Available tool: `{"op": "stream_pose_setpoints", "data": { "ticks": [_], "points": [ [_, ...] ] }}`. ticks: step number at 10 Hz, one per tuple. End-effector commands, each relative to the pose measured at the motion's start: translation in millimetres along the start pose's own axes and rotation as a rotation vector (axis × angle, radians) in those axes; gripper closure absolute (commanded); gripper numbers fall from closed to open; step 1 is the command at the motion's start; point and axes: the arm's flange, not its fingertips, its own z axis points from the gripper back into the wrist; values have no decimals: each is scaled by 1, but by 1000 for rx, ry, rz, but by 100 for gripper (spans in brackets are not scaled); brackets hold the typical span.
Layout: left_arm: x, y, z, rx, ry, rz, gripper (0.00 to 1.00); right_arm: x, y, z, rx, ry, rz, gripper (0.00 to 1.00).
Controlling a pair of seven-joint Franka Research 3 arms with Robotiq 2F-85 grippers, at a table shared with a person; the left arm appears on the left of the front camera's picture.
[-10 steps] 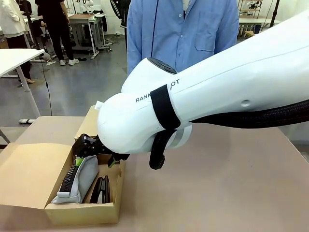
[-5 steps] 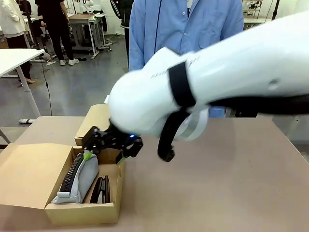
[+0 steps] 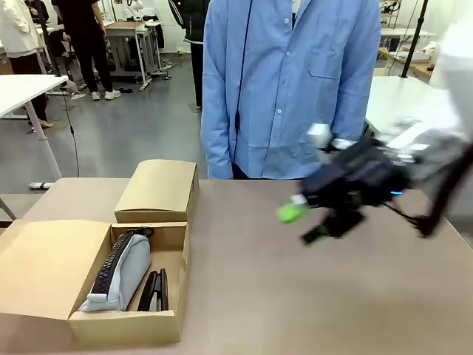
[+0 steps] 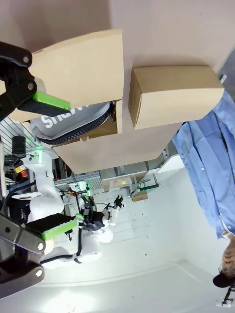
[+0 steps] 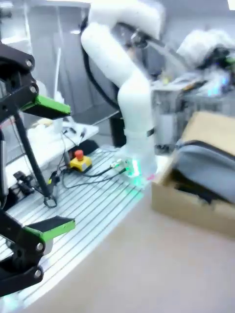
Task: Place items inside the box.
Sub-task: Pick up a Pencil pouch or Stapler and place it inside the Mailer Box closest to the robot.
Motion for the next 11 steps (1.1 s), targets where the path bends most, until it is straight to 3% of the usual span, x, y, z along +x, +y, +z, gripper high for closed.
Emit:
{"op": "stream_pose_setpoints", "data": {
  "ticks": [1, 4, 7, 8, 11],
  "points": [
    [1, -1, 0, -20, -10, -18, 0, -40, -67, 49, 49, -106, -154, 0],
    [1, -1, 0, -20, -10, -18, 0, -85, -141, 118, 211, -240, -240, 0],
    [1, -1, 0, -20, -10, -18, 0, -147, -178, 142, 256, -426, -305, 0],
    [1, -1, 0, -20, -10, -18, 0, -69, -163, 189, 242, -320, -299, 0],
    [1, -1, 0, -20, -10, -18, 0, -69, -163, 189, 242, -320, -299, 0]
  ]
}}
